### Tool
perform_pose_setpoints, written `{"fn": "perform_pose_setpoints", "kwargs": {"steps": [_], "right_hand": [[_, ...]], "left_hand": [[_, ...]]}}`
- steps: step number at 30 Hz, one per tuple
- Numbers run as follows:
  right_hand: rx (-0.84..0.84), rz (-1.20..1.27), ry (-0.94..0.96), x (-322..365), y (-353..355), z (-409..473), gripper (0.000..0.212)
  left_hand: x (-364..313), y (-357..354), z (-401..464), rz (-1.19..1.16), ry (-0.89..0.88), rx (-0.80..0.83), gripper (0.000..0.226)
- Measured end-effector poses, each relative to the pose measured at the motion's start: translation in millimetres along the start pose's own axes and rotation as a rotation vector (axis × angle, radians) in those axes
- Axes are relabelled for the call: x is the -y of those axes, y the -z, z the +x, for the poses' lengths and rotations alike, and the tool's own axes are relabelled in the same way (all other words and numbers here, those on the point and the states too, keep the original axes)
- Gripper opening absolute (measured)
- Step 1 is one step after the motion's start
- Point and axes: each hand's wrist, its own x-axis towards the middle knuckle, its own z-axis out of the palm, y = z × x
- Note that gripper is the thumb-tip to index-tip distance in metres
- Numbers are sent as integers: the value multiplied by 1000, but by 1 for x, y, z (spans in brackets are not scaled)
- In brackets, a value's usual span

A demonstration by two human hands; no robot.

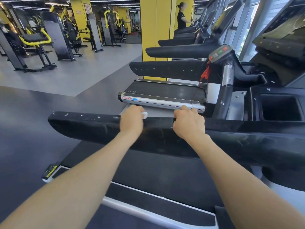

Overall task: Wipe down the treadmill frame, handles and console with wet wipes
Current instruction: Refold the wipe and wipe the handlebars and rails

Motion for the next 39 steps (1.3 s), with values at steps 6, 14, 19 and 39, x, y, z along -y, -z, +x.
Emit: {"fn": "perform_pose_setpoints", "kwargs": {"steps": [6, 14, 19, 39], "right_hand": [[26, 12, 20, -3, 3, -1, 21], [42, 50, 48, -7, 5, -2, 23], [12, 37, 47, -8, 3, -2, 22], [-15, 101, -301, 113, -18, 11, 29]], "left_hand": [[-36, -23, -28, -146, -318, 56, 18], [28, 3, -14, 56, -154, 9, 18], [-6, -11, -29, -30, -125, -75, 19], [103, 23, 12, -70, -709, 160, 28]]}}
